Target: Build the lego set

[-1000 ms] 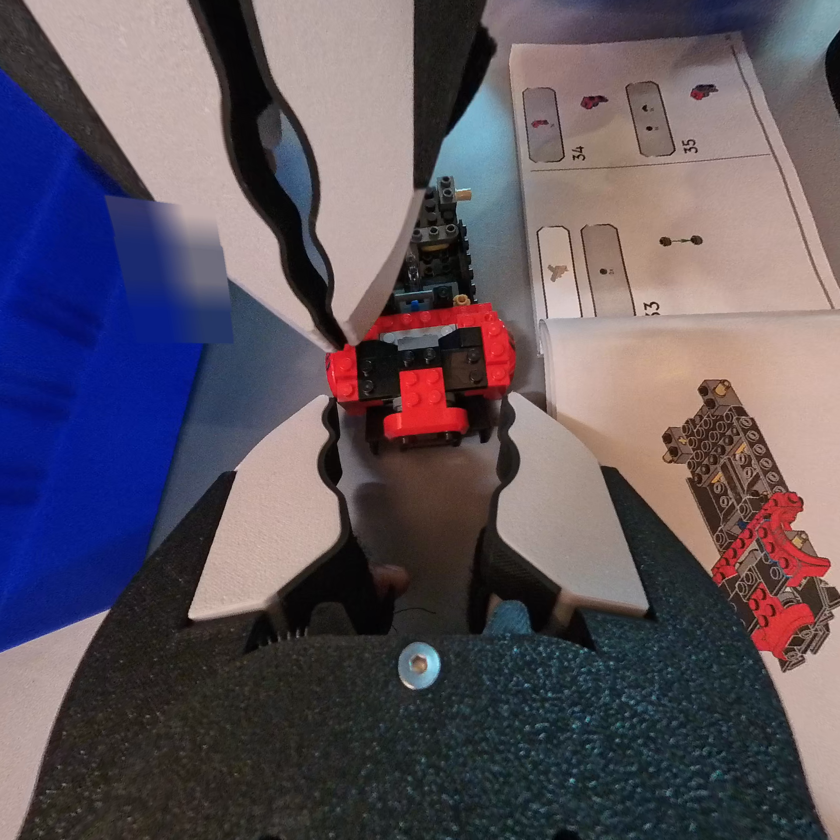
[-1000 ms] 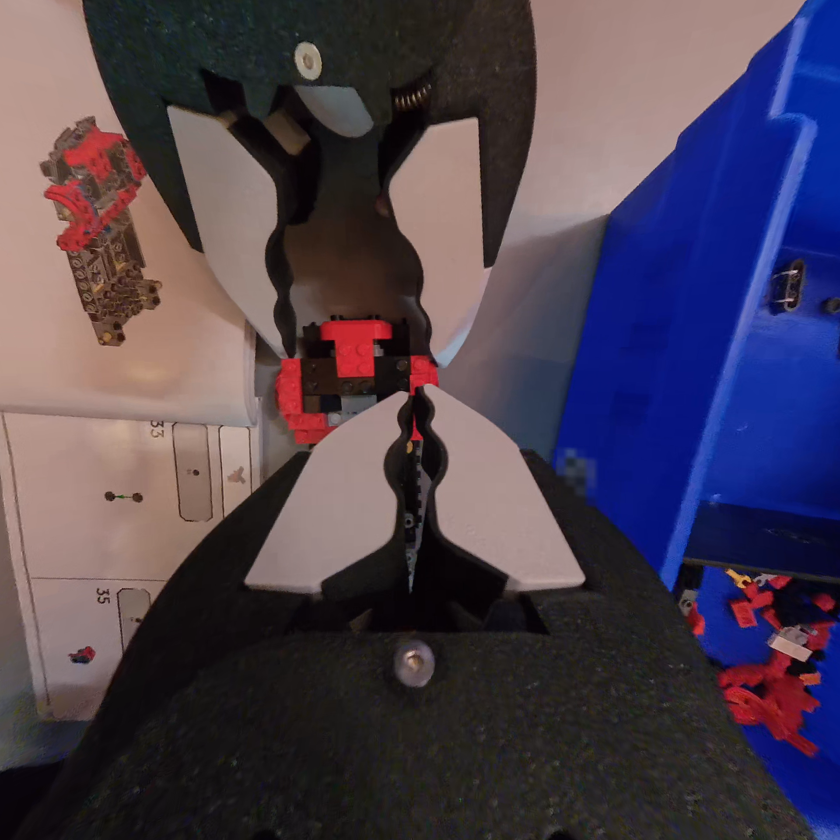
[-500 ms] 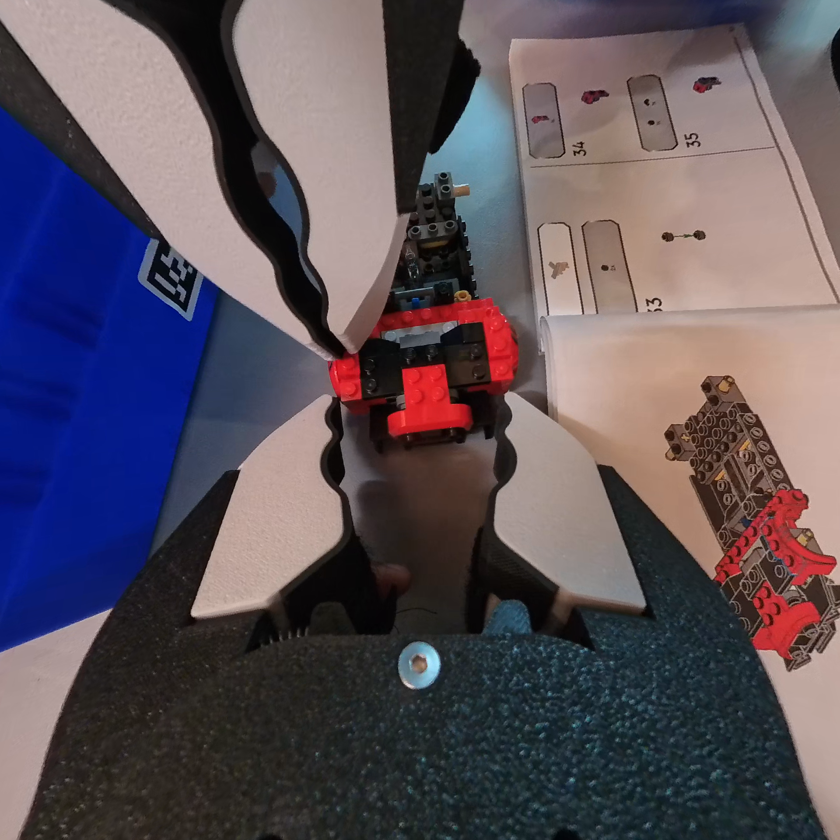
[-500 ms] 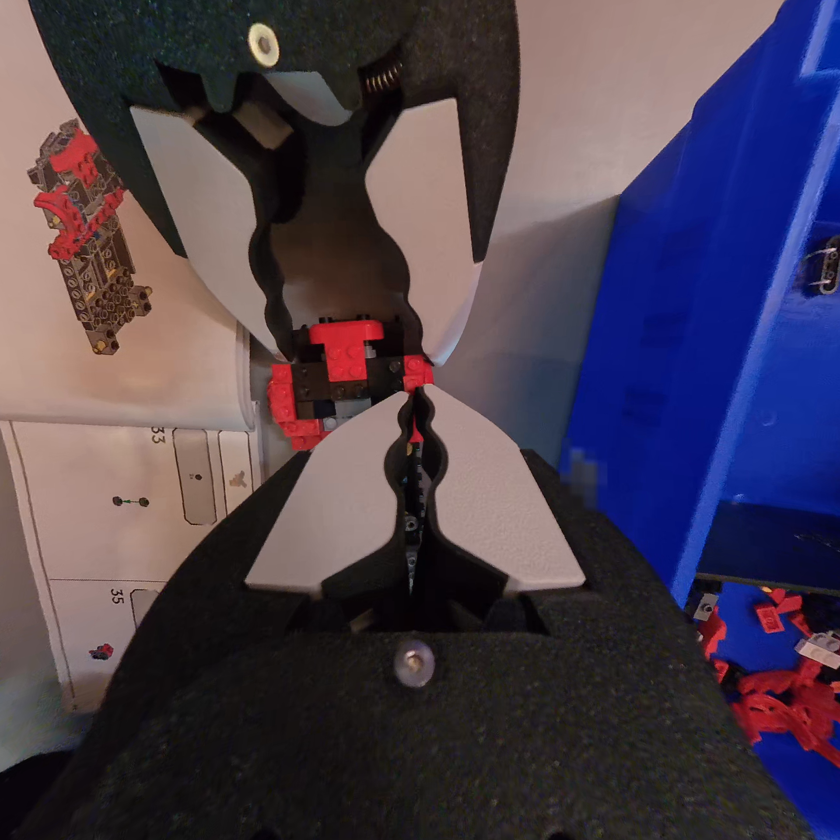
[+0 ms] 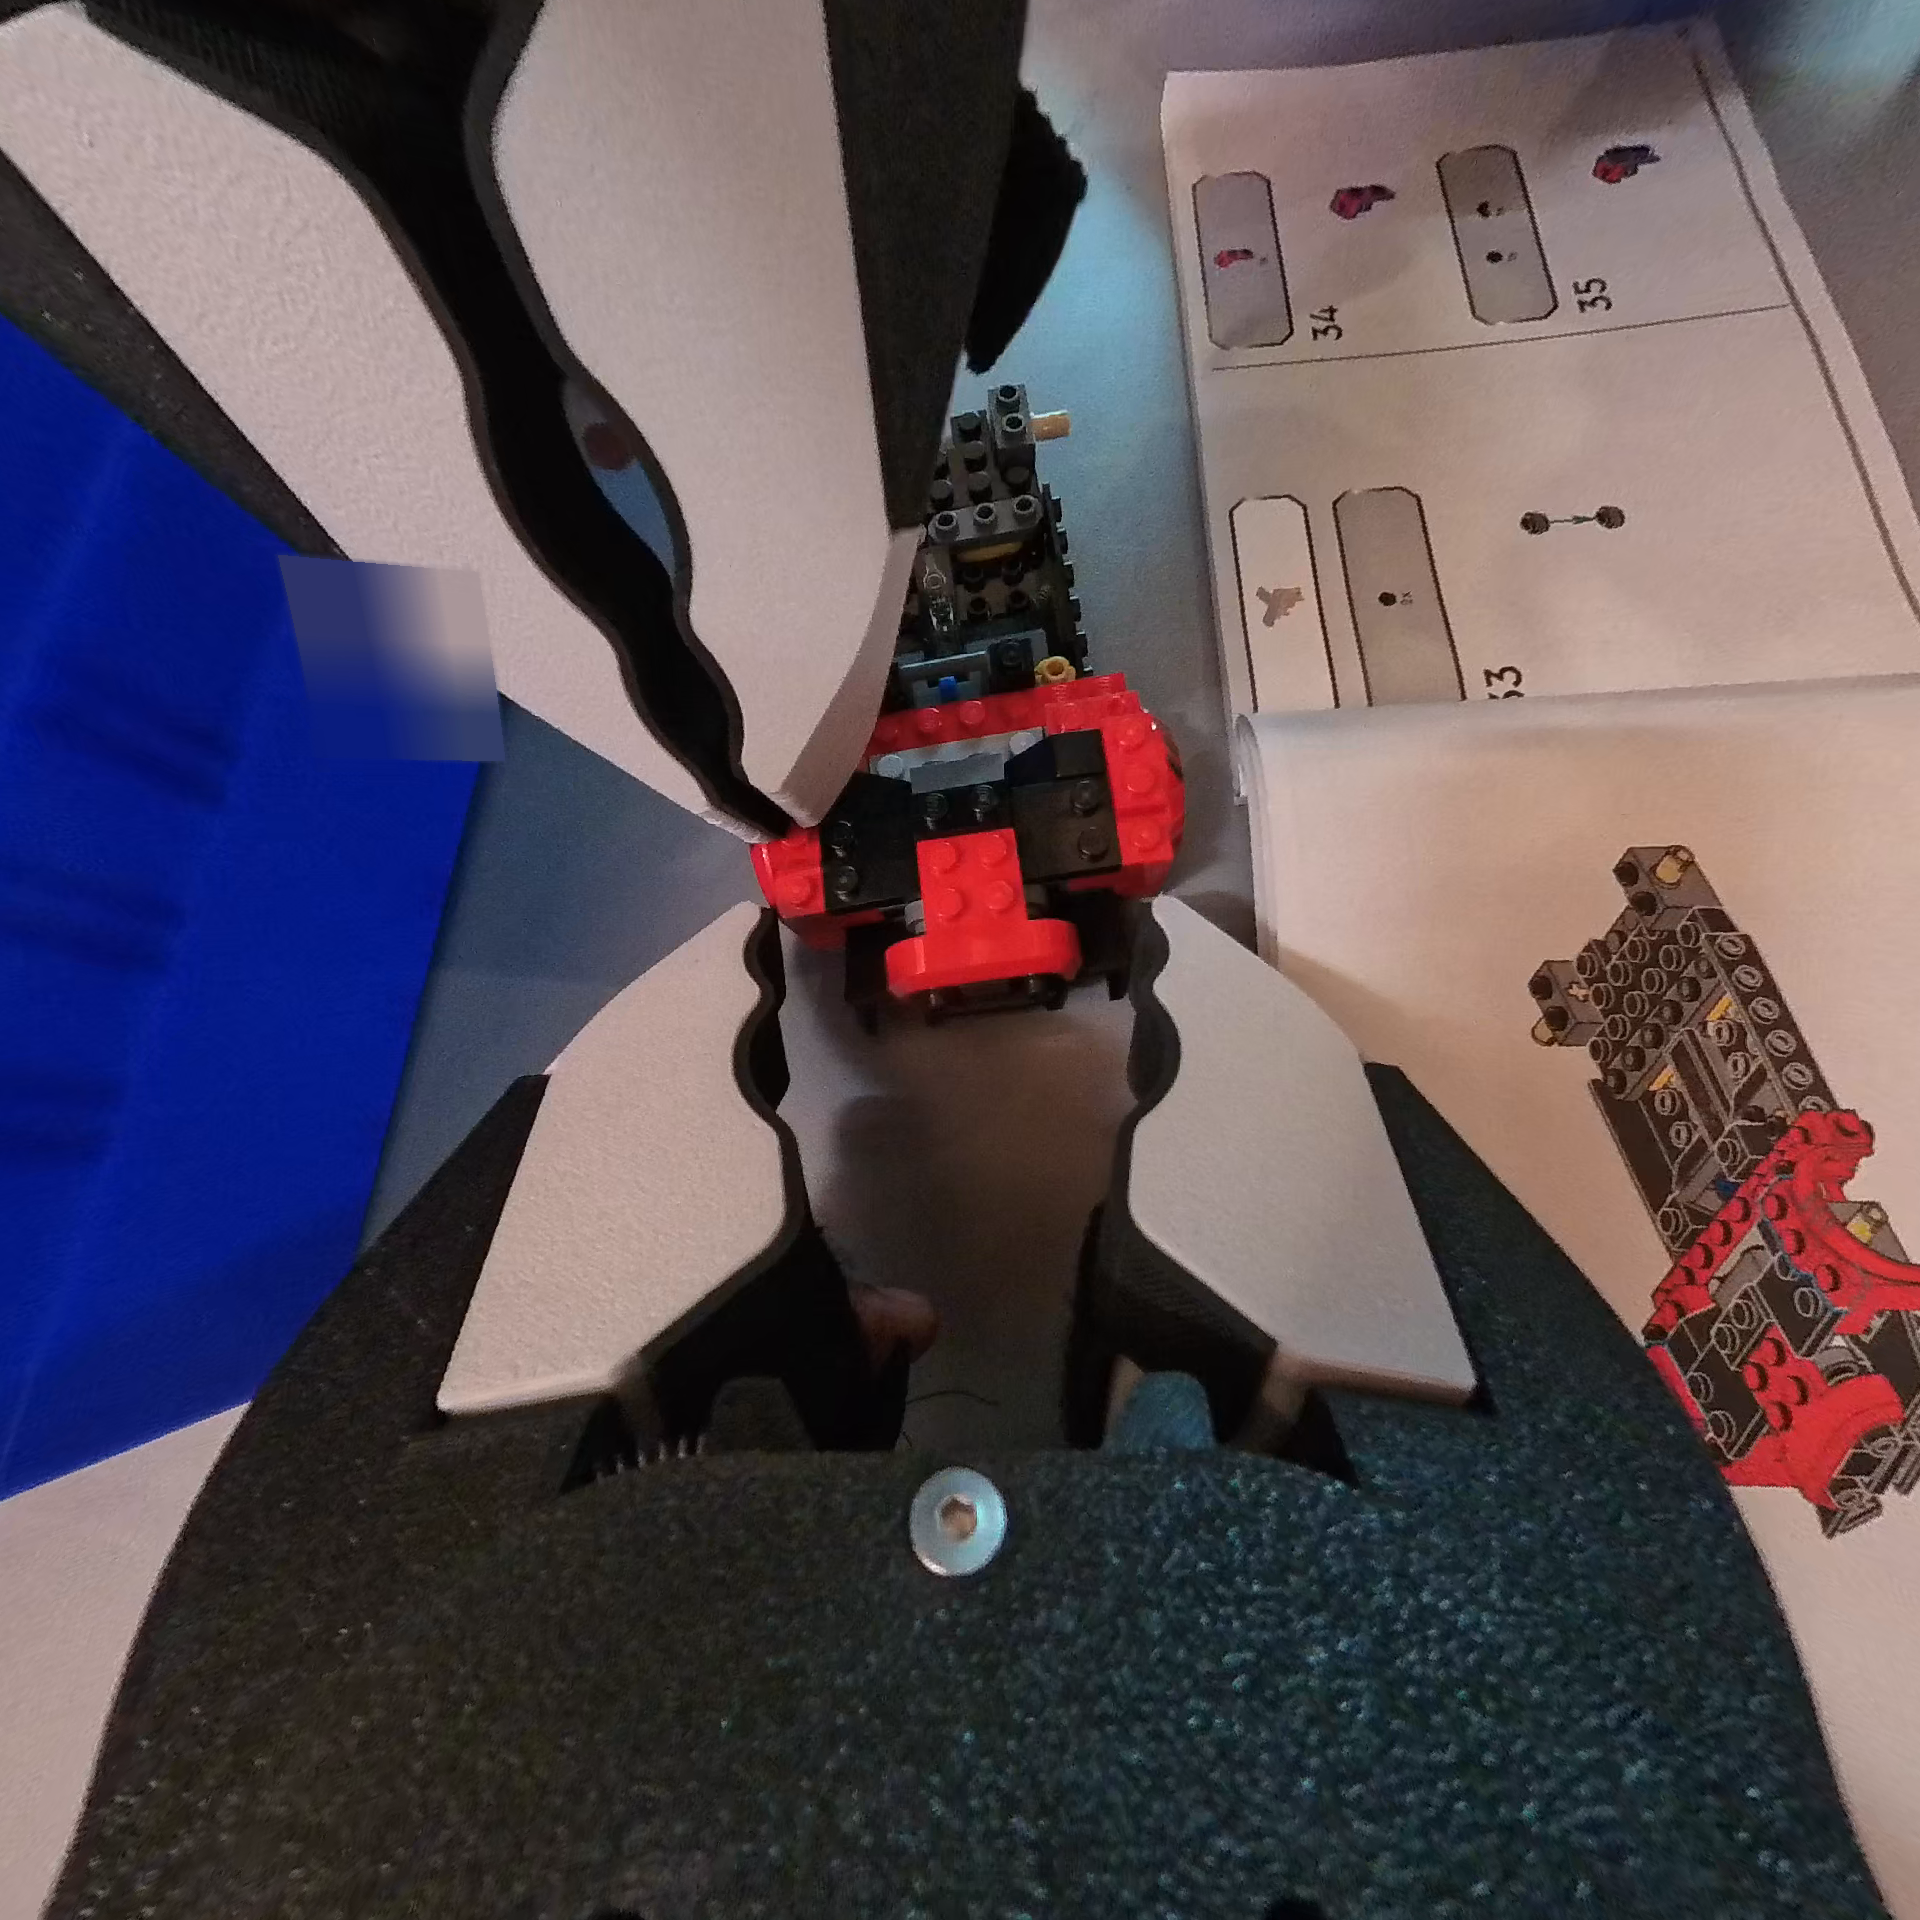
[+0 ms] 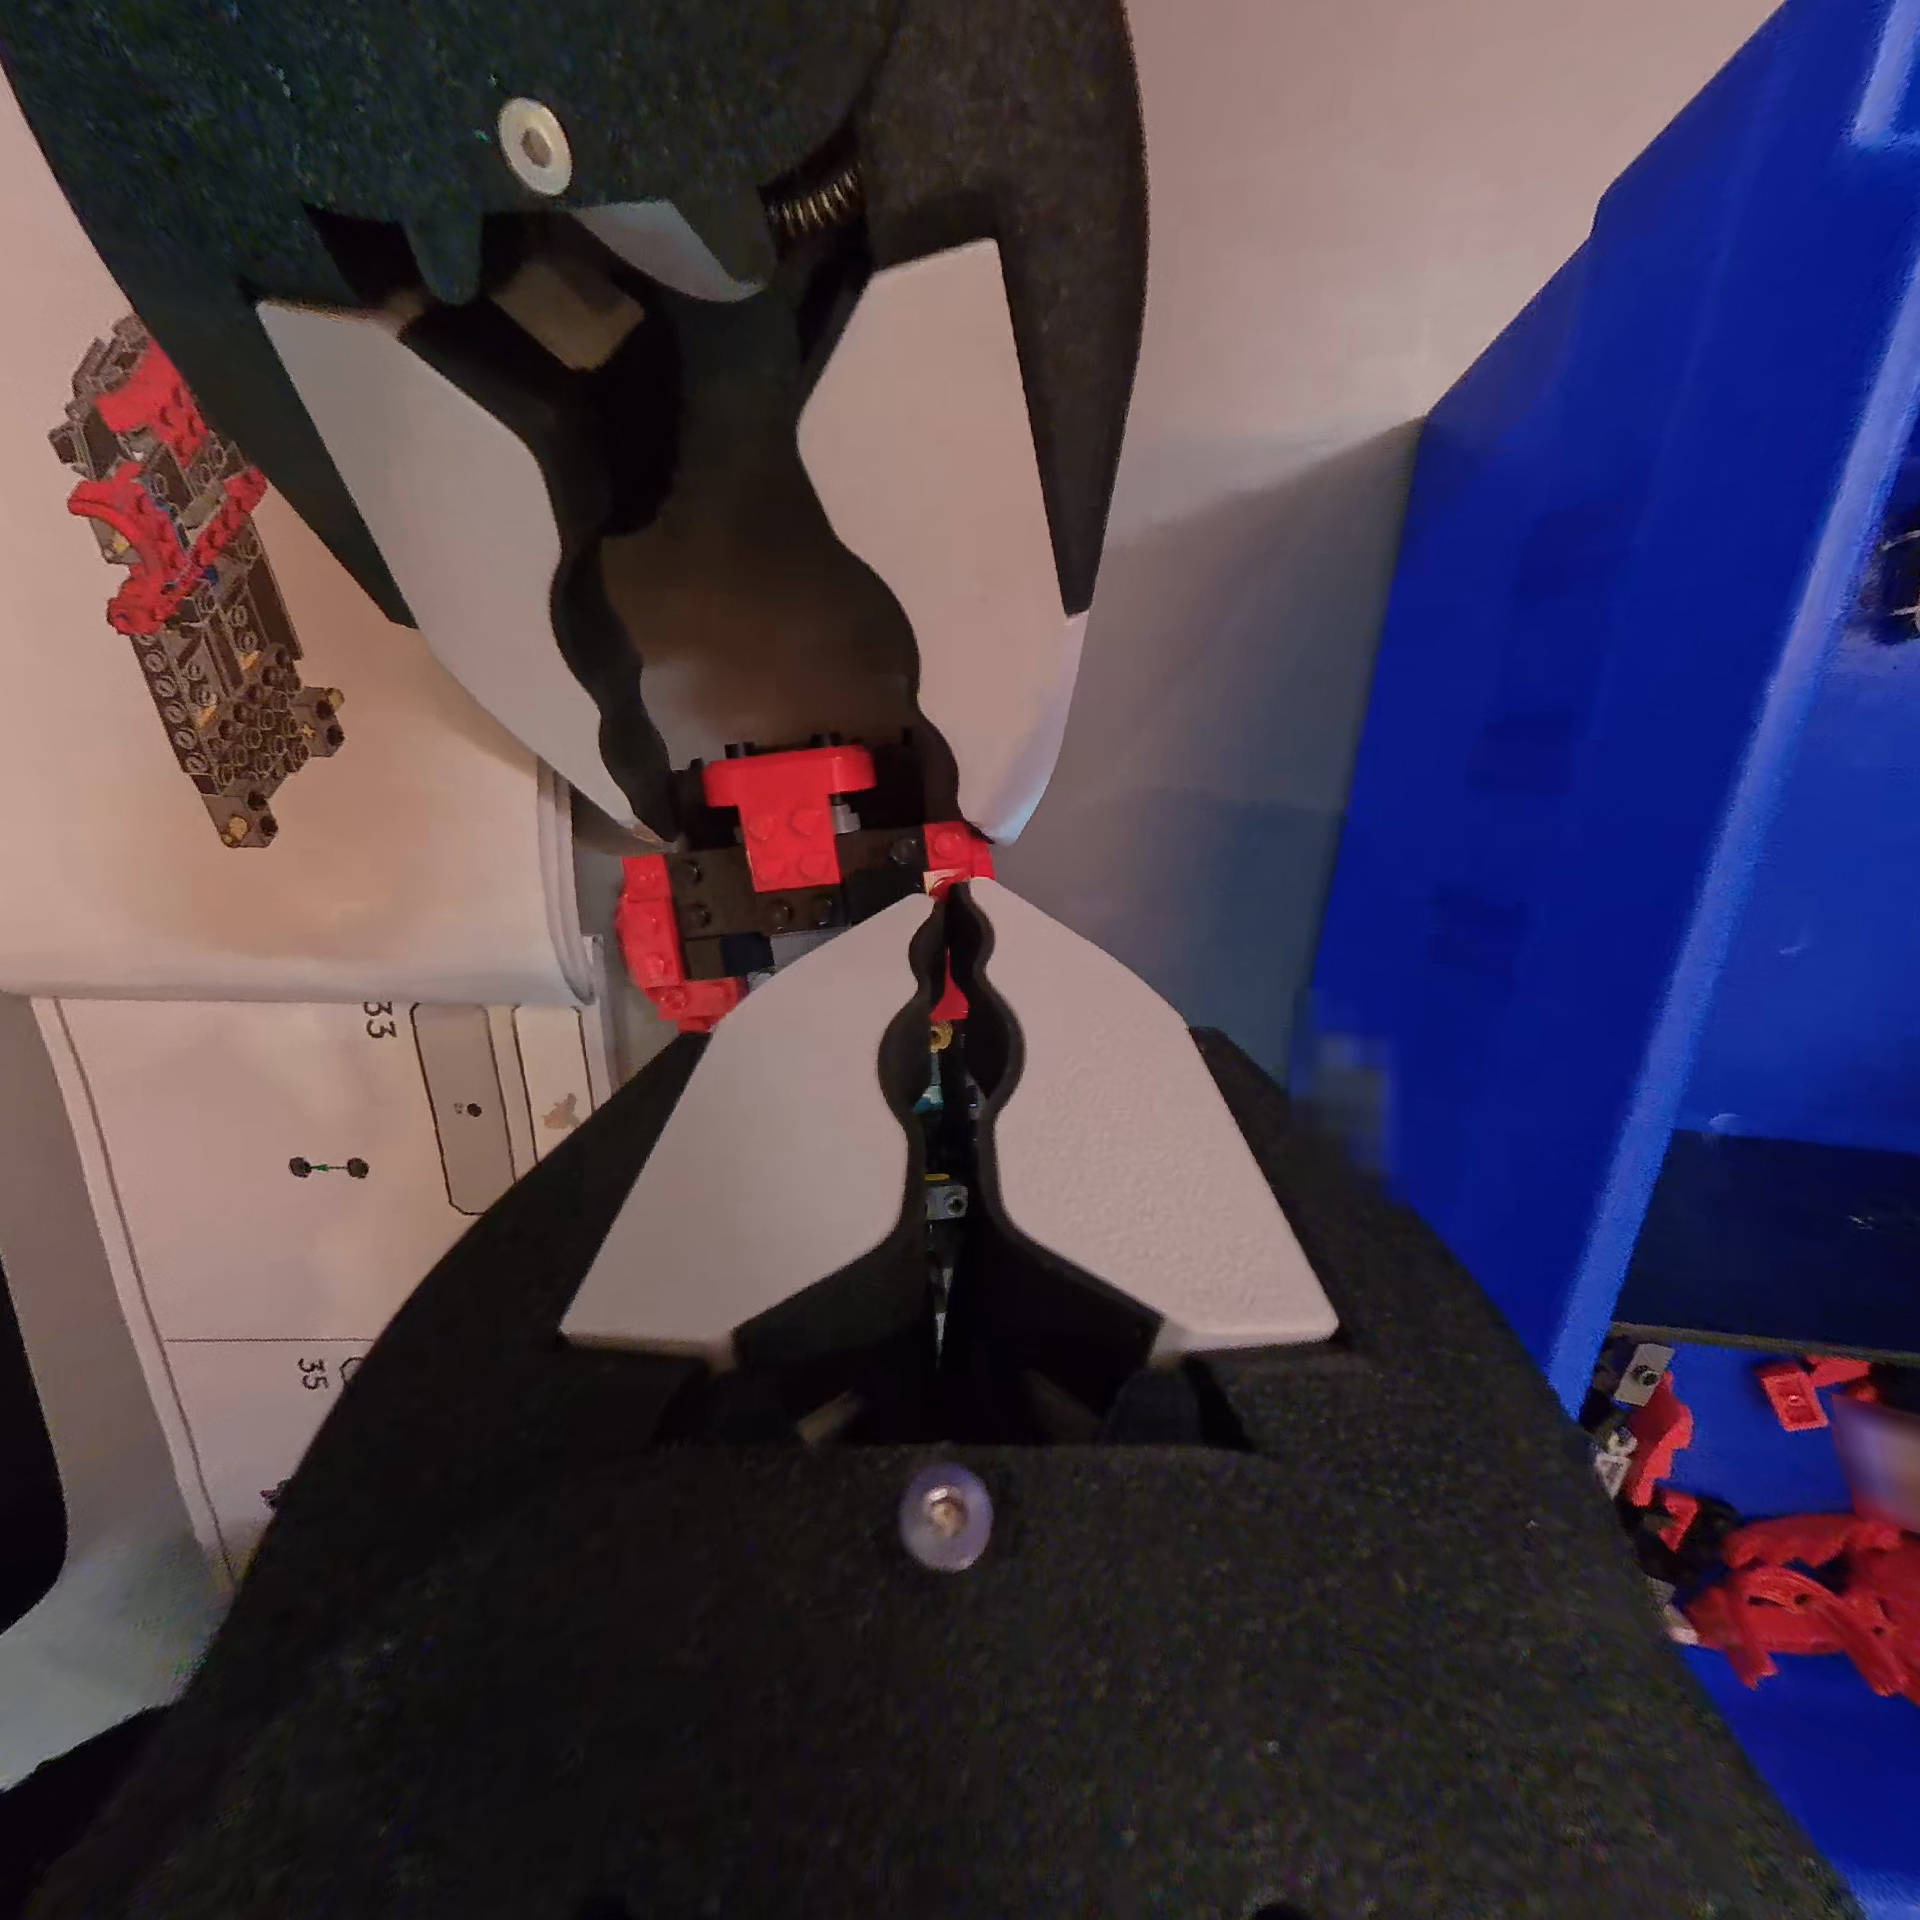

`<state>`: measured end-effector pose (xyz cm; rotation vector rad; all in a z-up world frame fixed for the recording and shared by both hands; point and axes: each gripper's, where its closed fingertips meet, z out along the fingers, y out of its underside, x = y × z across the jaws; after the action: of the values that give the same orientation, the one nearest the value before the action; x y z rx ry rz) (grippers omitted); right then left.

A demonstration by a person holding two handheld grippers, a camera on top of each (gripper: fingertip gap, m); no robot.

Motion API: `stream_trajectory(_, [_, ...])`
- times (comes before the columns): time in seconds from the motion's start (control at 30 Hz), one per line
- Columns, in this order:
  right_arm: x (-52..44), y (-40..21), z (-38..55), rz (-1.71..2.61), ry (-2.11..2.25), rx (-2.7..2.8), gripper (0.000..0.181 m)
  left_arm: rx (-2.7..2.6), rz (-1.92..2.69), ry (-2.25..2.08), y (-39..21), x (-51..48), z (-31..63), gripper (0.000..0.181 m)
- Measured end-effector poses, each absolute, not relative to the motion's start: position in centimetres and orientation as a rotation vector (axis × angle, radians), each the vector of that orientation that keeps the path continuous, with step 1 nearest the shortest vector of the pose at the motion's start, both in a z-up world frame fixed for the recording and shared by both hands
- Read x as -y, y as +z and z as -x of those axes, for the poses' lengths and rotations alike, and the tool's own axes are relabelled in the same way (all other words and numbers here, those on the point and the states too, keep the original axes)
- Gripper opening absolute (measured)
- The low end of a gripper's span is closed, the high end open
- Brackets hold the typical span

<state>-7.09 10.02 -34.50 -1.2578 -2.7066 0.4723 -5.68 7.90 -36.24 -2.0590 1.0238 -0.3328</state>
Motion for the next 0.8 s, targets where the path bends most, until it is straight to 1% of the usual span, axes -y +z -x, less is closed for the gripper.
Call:
stream_trajectory(0.17, [-10.07, -34.54, 7.14, 1.334, 0.536, 2.686, 0.0, -1.032, 2.054, -0.327, -36.27, -7.91, 5.68, 0.064])
stream_trajectory(0.3, [-10.2, -34.63, 7.27, 1.512, 0.582, 2.681, 0.0, -1.029, 2.06, -0.324, -36.35, -7.97, 5.73, 0.065])
stream_trajectory(0.6, [-10.23, -34.66, 7.32, 1.389, 0.477, 2.7, 0.0, -1.03, 2.056, -0.324, -36.36, -7.97, 5.73, 0.065])
stream_trajectory(0.67, [-10.19, -34.64, 7.28, 1.382, 0.488, 2.684, 0.0, -1.037, 2.064, -0.345, -36.42, -7.78, 5.65, 0.069])
stream_trajectory(0.77, [-10.17, -34.63, 7.24, 1.356, 0.468, 2.668, 0.0, -1.022, 2.096, -0.374, -36.6, -7.5, 5.75, 0.08])
stream_trajectory(0.8, [-10.16, -34.61, 7.24, 1.34, 0.454, 2.665, 0.0, -1.015, 2.109, -0.379, -36.67, -7.42, 5.8, 0.087])
